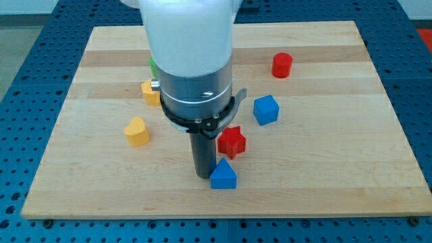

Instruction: Move the red star diagonally to the bottom right of the green star

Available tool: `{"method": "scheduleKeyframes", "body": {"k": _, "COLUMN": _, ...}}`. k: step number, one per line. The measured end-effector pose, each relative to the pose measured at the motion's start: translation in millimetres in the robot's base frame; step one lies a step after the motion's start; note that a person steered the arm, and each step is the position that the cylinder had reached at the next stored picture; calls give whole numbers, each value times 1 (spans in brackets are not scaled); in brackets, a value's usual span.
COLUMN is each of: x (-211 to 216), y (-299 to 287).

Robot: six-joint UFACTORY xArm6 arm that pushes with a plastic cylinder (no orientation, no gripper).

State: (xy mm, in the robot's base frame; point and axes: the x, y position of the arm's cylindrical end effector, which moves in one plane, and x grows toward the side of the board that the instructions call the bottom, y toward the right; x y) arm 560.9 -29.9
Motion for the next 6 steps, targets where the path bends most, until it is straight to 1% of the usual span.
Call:
{"method": "scheduleKeyframes", "body": {"k": 1, "x": 0, "y": 14}}
{"method": "scheduleKeyframes", "body": {"k": 3, "x": -6, "y": 19}}
{"method": "scheduleKeyframes", "body": {"k": 6, "x": -56, "y": 58}}
